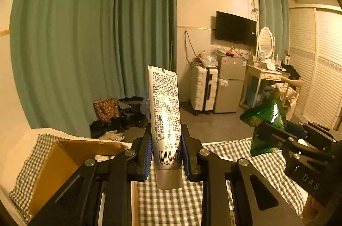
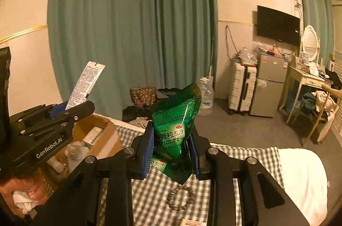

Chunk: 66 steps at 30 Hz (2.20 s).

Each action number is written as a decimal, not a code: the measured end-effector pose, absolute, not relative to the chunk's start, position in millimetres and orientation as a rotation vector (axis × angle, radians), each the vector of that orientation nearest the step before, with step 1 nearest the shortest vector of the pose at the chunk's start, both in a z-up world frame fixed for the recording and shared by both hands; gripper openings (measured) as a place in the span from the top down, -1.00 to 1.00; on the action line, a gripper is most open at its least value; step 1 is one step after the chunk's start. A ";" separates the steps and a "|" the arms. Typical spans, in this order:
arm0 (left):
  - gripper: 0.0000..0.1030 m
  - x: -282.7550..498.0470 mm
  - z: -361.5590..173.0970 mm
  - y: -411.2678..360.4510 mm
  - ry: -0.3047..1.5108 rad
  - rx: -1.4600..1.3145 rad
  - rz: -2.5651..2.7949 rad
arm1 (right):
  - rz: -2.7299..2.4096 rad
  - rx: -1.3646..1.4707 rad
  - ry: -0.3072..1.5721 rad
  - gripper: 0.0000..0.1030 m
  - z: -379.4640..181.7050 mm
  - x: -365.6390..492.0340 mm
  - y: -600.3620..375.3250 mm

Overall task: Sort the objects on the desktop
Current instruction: 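Carry the green bag and white tube with both tools over the cardboard box, then open both tools to drop the green bag and white tube into the box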

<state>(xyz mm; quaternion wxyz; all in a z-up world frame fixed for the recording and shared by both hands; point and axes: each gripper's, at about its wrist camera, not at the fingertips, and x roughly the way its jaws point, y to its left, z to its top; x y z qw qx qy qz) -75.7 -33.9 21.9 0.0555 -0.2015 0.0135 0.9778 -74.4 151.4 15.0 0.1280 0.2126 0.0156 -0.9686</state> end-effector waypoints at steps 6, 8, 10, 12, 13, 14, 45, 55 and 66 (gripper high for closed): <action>0.54 -61.2 27.2 -52.1 0.062 -0.640 3.009 | -2.784 0.574 0.045 0.44 22.7 -70.4 124.3; 0.54 -57.5 29.7 -60.7 0.056 -0.643 3.022 | -2.761 0.563 0.037 0.44 24.4 -71.0 118.6; 0.54 -56.5 32.3 -68.0 0.081 -0.655 3.048 | -2.746 0.552 0.039 0.44 25.8 -70.3 108.8; 0.54 -54.9 33.2 -73.8 0.118 -0.671 3.076 | -2.732 0.544 0.044 0.44 27.2 -68.5 100.0; 0.54 -55.2 32.8 -76.9 0.145 -0.693 3.086 | -2.723 0.538 0.046 0.44 28.1 -67.4 94.4; 0.54 -55.2 31.1 -81.0 0.177 -0.722 3.107 | -2.717 0.532 0.048 0.44 28.6 -66.8 90.9; 0.50 -103.4 -60.4 -215.4 -0.135 -1.363 3.135 | -2.419 0.679 0.119 0.41 -53.1 -111.3 -48.9; -0.42 -105.1 -56.9 -222.8 -0.115 -1.338 3.185 | -2.448 0.657 0.050 0.07 -56.5 -111.1 -38.8; -0.83 -109.3 -51.0 -182.9 0.181 -1.190 3.172 | -2.631 0.547 0.052 -0.36 -30.5 -98.7 1.1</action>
